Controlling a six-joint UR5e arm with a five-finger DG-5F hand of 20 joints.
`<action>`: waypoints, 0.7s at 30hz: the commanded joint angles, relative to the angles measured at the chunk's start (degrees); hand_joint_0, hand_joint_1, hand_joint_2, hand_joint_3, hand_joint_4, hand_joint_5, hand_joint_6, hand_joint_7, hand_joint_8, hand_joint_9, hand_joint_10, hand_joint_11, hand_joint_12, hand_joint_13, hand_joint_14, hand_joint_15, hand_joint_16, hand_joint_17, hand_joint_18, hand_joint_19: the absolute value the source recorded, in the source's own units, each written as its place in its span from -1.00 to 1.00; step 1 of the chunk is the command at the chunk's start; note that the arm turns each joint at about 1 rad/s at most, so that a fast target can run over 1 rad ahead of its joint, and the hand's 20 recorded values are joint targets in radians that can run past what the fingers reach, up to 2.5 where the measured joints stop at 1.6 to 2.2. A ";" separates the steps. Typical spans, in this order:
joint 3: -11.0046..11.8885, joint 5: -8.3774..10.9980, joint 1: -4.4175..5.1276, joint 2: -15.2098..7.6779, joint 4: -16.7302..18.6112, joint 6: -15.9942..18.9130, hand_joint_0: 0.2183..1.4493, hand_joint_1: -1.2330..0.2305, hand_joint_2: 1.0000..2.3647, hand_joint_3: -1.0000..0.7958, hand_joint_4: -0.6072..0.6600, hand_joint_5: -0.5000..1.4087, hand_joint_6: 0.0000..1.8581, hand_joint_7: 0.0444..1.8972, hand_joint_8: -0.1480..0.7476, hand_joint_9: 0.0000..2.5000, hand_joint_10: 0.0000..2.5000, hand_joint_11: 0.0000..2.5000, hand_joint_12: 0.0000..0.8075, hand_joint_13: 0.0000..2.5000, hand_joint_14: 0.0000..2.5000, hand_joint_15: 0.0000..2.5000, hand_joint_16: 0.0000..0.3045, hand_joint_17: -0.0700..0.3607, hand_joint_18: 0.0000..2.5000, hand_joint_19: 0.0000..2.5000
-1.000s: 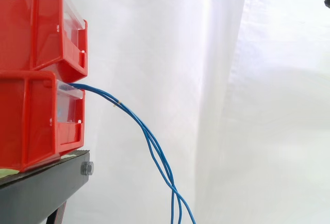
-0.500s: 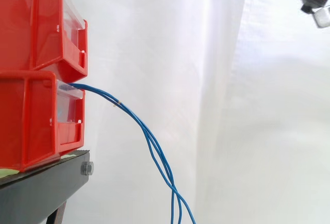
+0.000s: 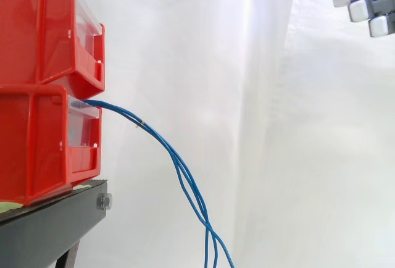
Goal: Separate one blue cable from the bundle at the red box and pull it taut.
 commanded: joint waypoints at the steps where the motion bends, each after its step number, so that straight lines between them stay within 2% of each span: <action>1: 0.00 1.44 0.15 -0.04 2.12 -4.89 -0.52 -0.11 -1.00 -0.44 0.35 -0.76 -0.46 -0.27 0.12 -0.71 -0.99 -0.64 0.03 -0.51 -0.99 -0.65 -0.62 -0.08 -0.52 -0.65; 4: 0.00 1.96 0.50 -0.31 2.91 -6.82 -0.52 -0.11 -1.00 -0.44 0.35 -0.76 -0.46 -0.27 0.12 -0.71 -1.00 -0.64 0.03 -0.51 -0.99 -0.64 -0.62 -0.08 -0.52 -0.65; 10: 0.00 2.23 0.94 -2.24 3.70 -6.73 -0.52 -0.12 -1.00 -0.44 0.35 -0.76 -0.46 -0.27 0.12 -0.71 -1.00 -0.63 0.03 -0.51 -0.99 -0.64 -0.63 -0.08 -0.52 -0.65; 11: 0.00 2.40 0.94 -2.77 3.87 -6.73 -0.52 -0.12 -1.00 -0.44 0.35 -0.76 -0.46 -0.27 0.12 -0.71 -1.00 -0.64 0.03 -0.51 -0.99 -0.65 -0.63 -0.08 -0.52 -0.65; 12: 0.00 3.19 1.12 -4.26 5.10 -6.56 -0.51 -0.12 -1.00 -0.44 0.35 -0.76 -0.46 -0.27 0.12 -0.71 -1.00 -0.64 0.03 -0.51 -0.99 -0.65 -0.63 -0.08 -0.51 -0.65; 16: 0.00 4.07 1.29 -6.90 7.57 -6.38 -0.51 -0.13 -1.00 -0.44 0.35 -0.76 -0.46 -0.27 0.12 -0.71 -1.00 -0.64 0.03 -0.51 -0.99 -0.64 -0.63 -0.08 -0.51 -0.65; 21: 0.00 4.34 1.29 -9.01 10.47 -5.41 -0.51 -0.15 -1.00 -0.44 0.35 -0.76 -0.46 -0.27 0.12 -0.71 -0.99 -0.64 0.03 -0.51 -0.99 -0.64 -0.63 -0.08 -0.51 -0.65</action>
